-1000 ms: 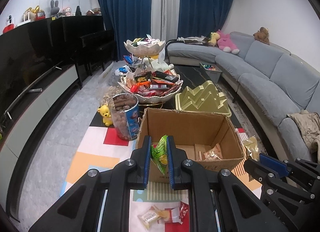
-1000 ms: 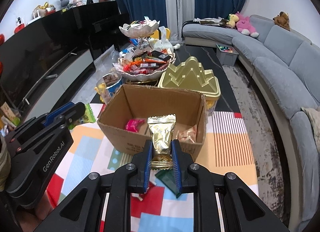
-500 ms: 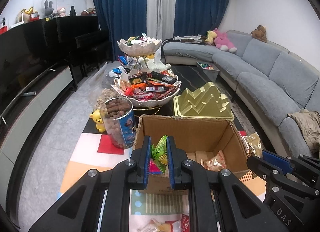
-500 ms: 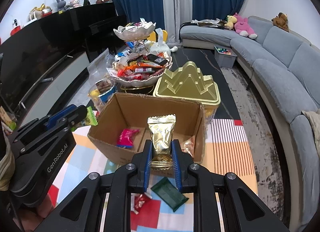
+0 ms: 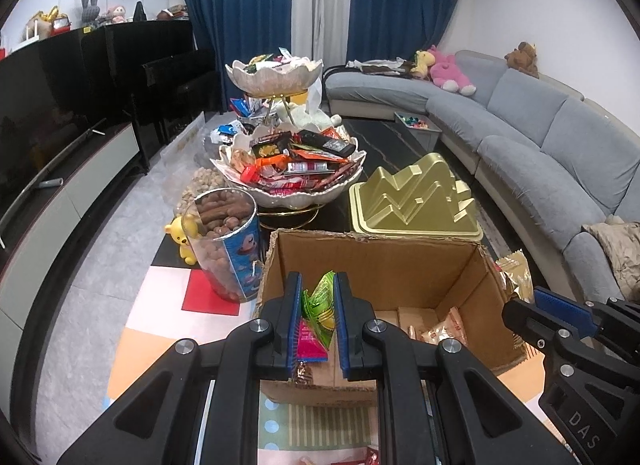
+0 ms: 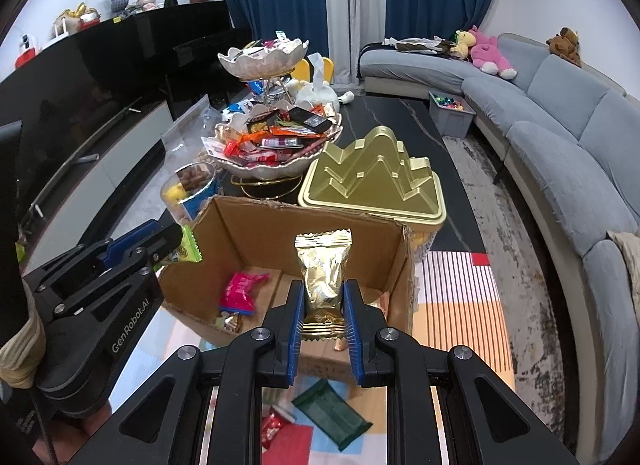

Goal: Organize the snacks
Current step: 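Open both tools to drop the candies into the box, then withdraw both open tools from the box toward the remaining snacks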

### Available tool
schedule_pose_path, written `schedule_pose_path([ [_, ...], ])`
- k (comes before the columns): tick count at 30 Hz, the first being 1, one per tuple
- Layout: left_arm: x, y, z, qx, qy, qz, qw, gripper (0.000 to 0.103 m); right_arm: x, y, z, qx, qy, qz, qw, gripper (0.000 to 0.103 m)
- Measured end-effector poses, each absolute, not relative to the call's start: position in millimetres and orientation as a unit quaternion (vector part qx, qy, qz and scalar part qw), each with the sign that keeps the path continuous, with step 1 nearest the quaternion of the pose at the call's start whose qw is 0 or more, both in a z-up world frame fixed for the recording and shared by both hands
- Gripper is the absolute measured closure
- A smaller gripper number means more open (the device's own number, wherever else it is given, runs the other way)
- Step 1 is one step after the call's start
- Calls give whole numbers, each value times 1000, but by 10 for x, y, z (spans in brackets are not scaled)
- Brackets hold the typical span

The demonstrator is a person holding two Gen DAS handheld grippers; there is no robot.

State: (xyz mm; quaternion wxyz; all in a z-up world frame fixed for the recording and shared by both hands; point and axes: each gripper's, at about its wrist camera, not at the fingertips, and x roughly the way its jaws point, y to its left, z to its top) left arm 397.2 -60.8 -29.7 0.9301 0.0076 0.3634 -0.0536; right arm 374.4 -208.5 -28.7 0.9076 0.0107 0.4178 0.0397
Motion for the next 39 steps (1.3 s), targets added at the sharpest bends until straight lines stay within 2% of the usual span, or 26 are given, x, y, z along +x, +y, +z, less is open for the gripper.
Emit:
schedule_pose_path([
  [8,4095,-621,-379,6,376,-57,925,84,3860,-2064,-351,-3,416,41,909,82],
  [12,4107,-613,-394,9,380,-55,924,70,3870,-2037,-325,-19,409,39,912,79],
  [14,4101,-604,-386,8,379,-54,924,65,3861,-2039,-301,-24,403,36,914,59],
  [16,4089,-595,-370,8,379,-51,924,60,3840,-2041,-262,-26,395,31,918,49],
  [20,4050,-567,-309,7,373,-44,927,47,3802,-2052,-198,-27,387,25,921,38],
  [28,3937,-505,-153,6,361,-34,932,37,3695,-2066,-93,-21,381,20,924,37],
  [39,3691,-438,64,7,347,-33,937,36,3462,-2057,136,-21,363,17,931,37],
])
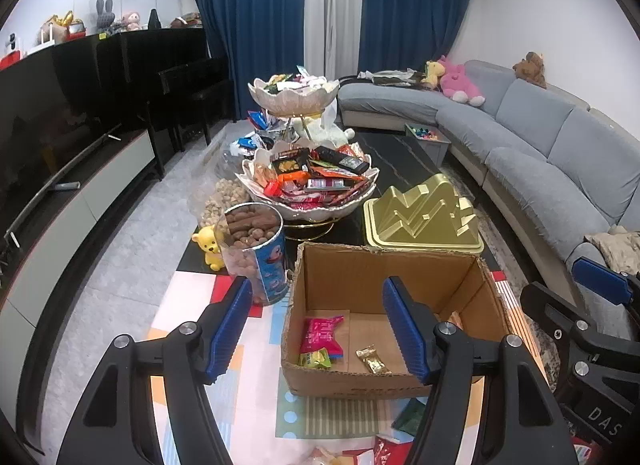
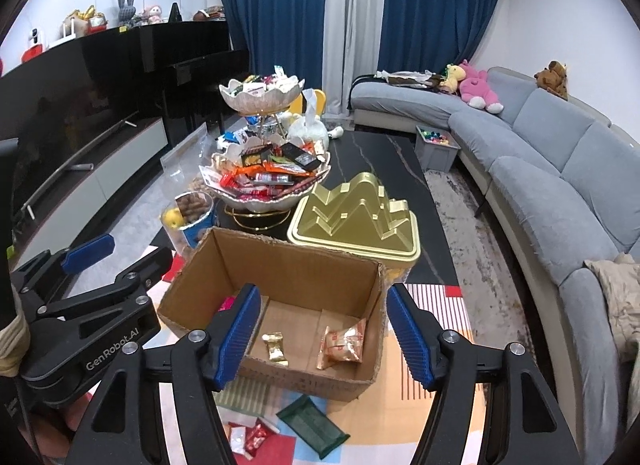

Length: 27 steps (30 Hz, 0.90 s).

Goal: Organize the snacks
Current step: 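Withdraw both open tools from the box toward the remaining snacks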

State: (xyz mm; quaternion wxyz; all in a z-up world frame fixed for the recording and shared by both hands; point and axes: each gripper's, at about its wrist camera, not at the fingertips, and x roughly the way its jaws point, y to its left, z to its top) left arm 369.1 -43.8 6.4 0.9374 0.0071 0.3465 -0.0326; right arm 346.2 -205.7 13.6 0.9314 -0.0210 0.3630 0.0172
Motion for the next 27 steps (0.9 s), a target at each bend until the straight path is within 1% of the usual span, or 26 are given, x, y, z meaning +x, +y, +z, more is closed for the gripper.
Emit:
schedule_pose_path([
  [14,3391,-348,217,12,334,-33,942,36,3218,-2029,235,-16,356,17,934,37],
  [27,3119,-213,160,19,338,-37,940,36,3009,-1931,130,-8,374,20,927,37],
])
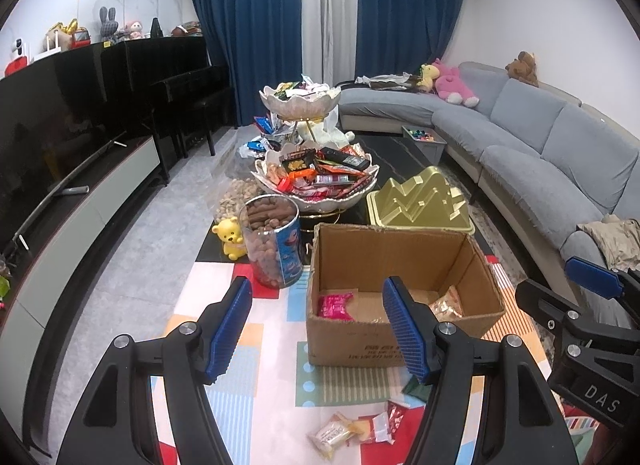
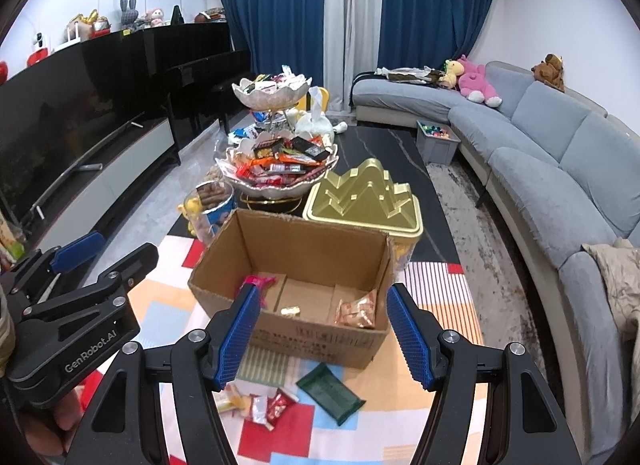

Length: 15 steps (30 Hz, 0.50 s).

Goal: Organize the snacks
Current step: 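Withdraw both open tools from the box toward the remaining snacks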

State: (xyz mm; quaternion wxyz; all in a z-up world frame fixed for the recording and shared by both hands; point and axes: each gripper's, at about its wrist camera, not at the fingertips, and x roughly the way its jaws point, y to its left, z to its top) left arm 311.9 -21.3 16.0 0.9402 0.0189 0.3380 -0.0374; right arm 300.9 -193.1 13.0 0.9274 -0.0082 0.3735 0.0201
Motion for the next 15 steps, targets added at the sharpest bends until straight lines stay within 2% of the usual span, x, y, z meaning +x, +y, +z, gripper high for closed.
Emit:
schedule_pose_path([
  [15,2829,-120,-38,28,352,-52,934,36,2789,-1844,-71,-7,395,18,919,37],
])
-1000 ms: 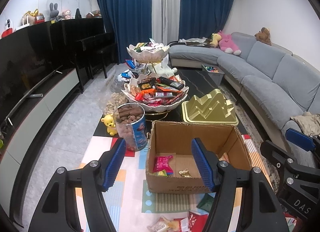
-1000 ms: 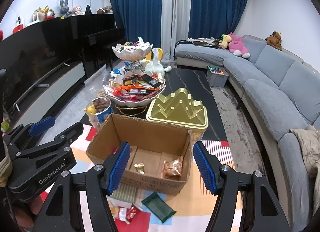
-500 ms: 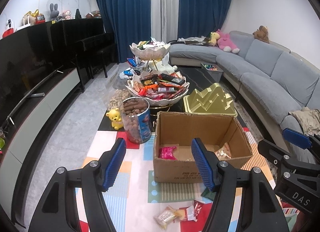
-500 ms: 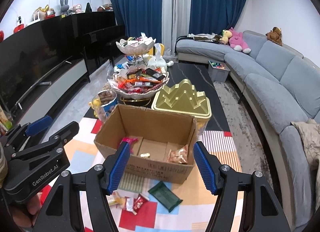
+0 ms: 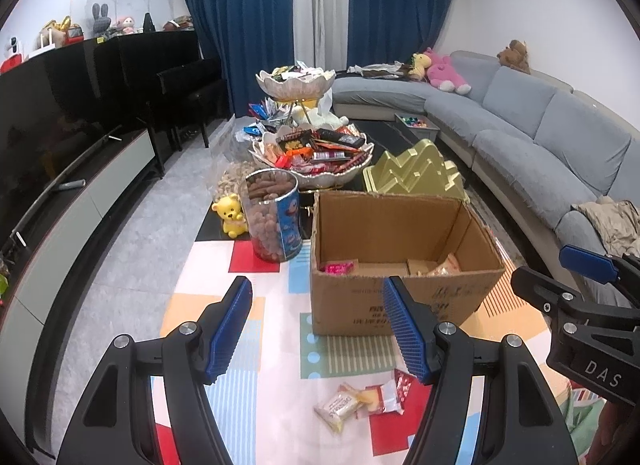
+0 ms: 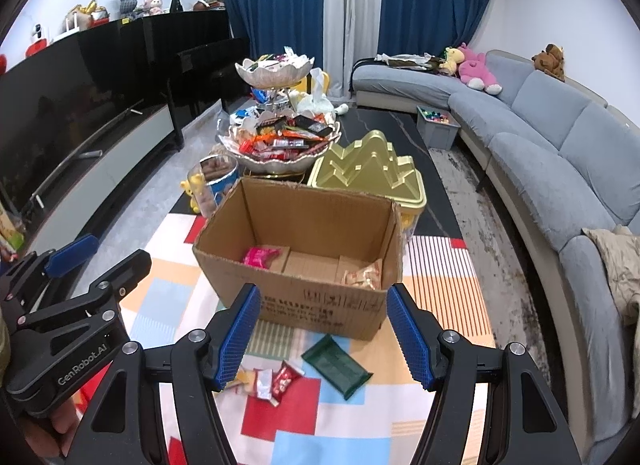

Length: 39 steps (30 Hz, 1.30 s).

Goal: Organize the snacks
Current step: 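Withdraw both open tools from the box toward the remaining snacks, then grasp the DENMAS cheese-ball packet with the left tool while the right tool grasps the red candy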

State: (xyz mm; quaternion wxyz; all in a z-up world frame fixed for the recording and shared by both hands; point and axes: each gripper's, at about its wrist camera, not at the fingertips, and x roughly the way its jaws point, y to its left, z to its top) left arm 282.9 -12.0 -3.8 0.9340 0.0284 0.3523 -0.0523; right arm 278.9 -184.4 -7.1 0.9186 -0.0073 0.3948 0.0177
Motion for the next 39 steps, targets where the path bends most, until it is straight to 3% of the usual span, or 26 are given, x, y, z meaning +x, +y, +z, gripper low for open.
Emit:
schedule_pose_path([
  [39,2794,-173,-1202,118,471,-170,858,36,2823,-1746,-1344,39,546,16,836,37],
])
